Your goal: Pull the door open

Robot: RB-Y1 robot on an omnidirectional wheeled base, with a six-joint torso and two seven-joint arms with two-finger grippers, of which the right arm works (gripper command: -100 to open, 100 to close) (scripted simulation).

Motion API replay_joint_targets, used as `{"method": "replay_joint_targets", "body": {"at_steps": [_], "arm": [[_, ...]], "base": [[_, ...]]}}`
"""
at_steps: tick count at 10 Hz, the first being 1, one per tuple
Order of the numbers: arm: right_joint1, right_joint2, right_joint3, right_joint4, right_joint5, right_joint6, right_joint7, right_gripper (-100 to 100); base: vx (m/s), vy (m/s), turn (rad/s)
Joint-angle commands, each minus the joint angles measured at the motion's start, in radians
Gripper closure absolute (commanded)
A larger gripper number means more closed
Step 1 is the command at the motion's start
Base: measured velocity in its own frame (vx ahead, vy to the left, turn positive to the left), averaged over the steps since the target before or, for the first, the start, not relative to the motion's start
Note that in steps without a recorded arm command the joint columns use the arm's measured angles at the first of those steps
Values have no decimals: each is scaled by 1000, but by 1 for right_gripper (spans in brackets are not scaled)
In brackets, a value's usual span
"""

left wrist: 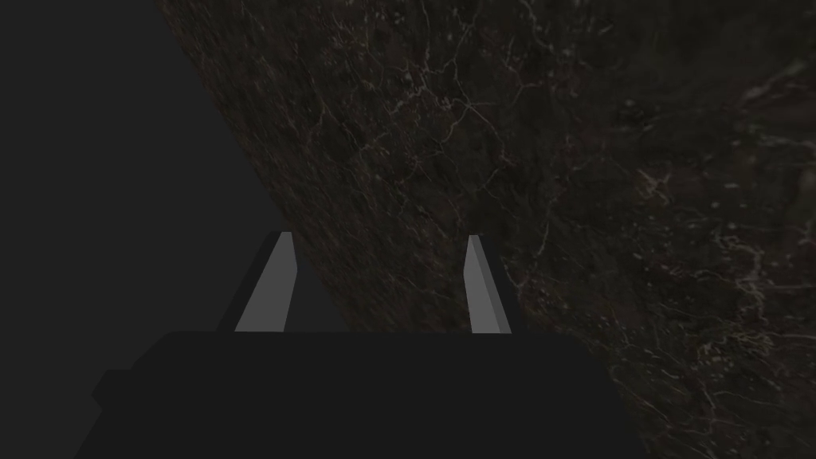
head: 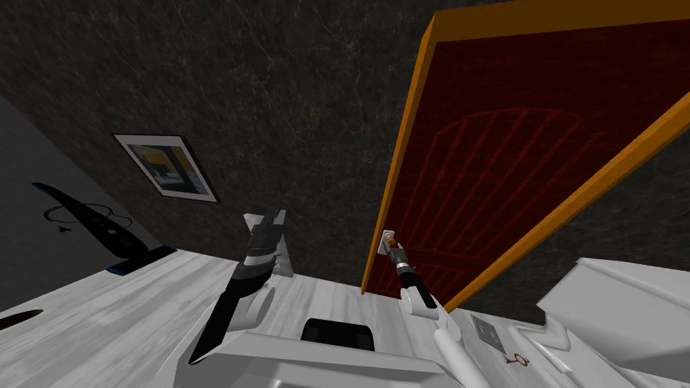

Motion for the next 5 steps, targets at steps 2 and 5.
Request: {"method": "replay_joint_targets", "body": {"at_steps": [2, 5], "arm": [[15, -15, -15, -2, -8, -7, -8, -100], [15, -15, -15, -2, -8, -7, -8, 100]], "base": [[136, 15, 116], [-21, -10, -14]]}}
